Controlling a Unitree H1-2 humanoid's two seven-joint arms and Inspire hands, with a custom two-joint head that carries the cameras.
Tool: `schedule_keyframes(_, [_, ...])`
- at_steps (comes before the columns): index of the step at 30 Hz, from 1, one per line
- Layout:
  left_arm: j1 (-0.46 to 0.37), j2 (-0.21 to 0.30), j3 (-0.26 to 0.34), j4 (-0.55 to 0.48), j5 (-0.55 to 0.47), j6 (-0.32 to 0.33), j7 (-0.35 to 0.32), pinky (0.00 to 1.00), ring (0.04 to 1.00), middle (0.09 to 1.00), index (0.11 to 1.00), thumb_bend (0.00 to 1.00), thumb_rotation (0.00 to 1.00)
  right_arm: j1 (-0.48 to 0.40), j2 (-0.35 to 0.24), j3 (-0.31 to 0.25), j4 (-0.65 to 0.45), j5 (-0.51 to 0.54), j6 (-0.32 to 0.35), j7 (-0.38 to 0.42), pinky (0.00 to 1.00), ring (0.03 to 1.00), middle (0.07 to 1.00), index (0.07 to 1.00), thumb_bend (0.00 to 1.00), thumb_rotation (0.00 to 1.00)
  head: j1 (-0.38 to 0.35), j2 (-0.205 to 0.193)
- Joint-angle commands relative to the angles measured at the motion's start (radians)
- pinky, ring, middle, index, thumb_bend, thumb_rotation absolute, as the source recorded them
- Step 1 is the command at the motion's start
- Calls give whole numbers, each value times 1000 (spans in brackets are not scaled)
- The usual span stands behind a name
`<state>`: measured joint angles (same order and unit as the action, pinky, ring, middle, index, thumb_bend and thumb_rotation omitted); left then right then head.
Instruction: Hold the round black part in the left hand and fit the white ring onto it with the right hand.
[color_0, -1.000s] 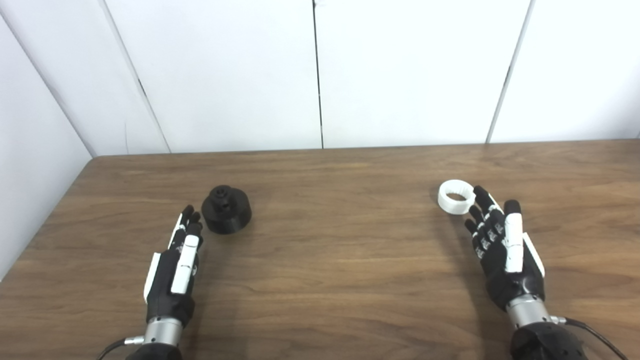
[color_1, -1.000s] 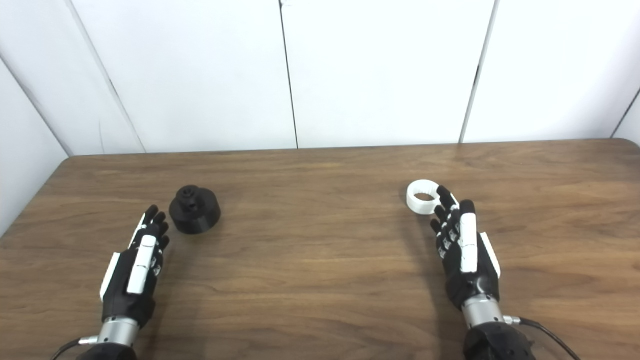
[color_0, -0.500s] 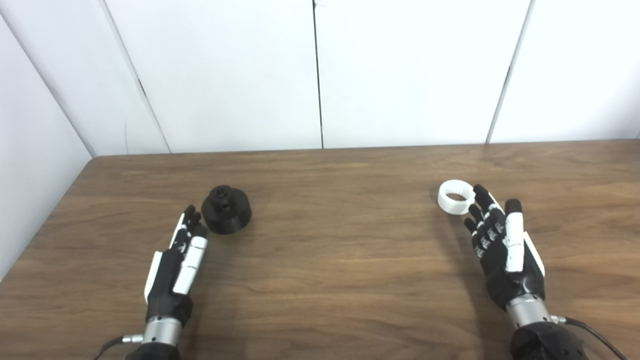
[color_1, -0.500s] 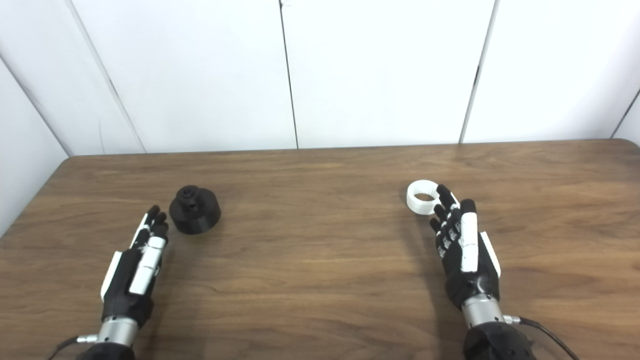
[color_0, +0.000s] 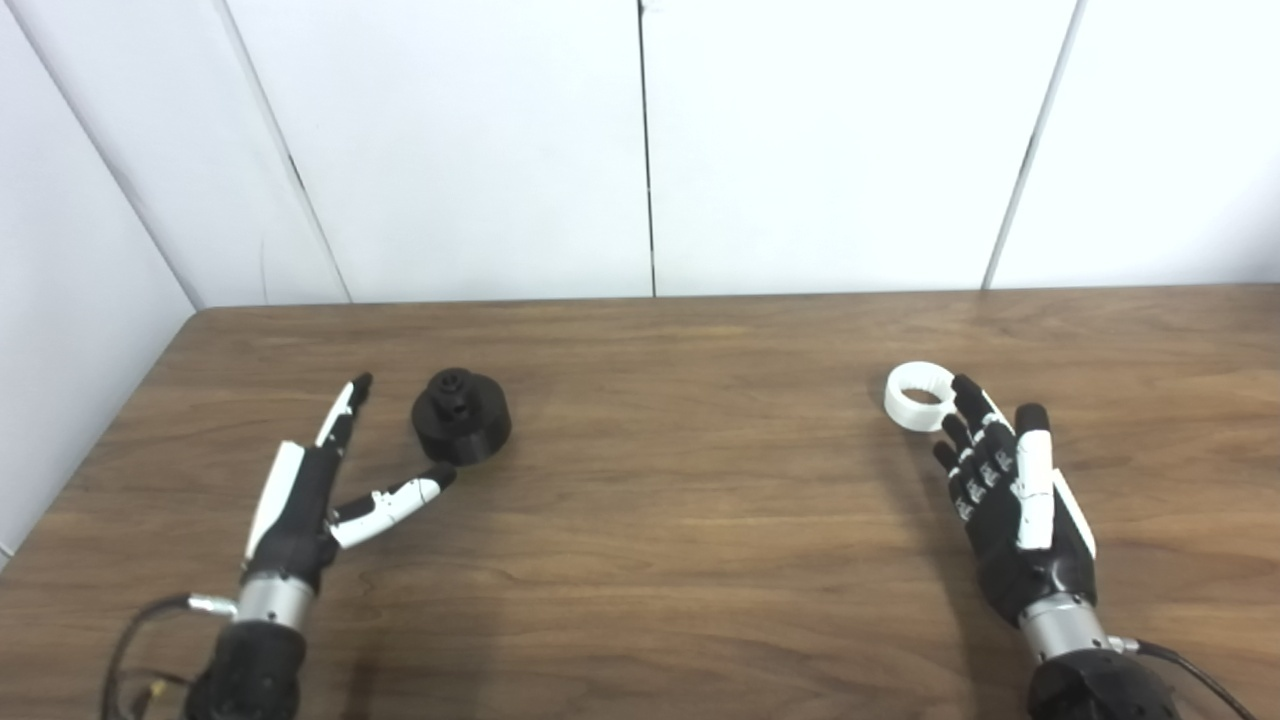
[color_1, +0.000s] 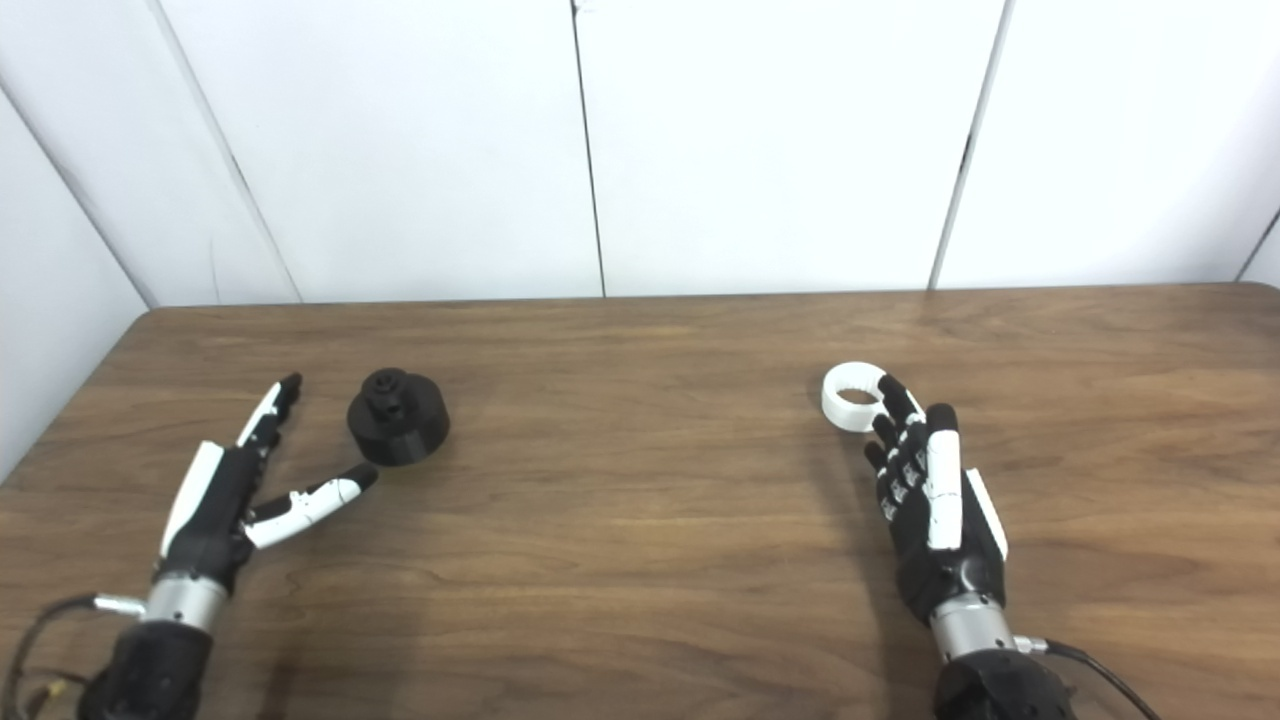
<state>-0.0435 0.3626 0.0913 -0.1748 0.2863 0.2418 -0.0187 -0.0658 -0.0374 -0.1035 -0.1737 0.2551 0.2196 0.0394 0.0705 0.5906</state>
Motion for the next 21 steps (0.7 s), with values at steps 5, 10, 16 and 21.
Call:
schedule_keyframes(5, [-95,80,-21,23,78,-4,-12,938,998,1000,975,968,327,-26,4,3,-13,7,-46,15,1000,1000,1000,936,609,1000,3,1])
schedule_keyframes(10, [-134,129,-50,63,115,-1,-46,949,1000,1000,983,951,335,-27,4,6,-14,5,-43,13,1000,1000,1000,934,614,1000,2,1])
schedule_keyframes(16, [-183,187,-88,132,154,-26,-77,972,1000,999,967,967,390,-28,5,5,-14,3,-42,10,1000,997,997,937,626,1000,1,2])
schedule_keyframes(21, [-217,229,-129,185,231,-52,-72,942,1000,975,937,978,429,-25,5,5,-15,3,-46,11,1000,992,990,937,620,1000,0,2])
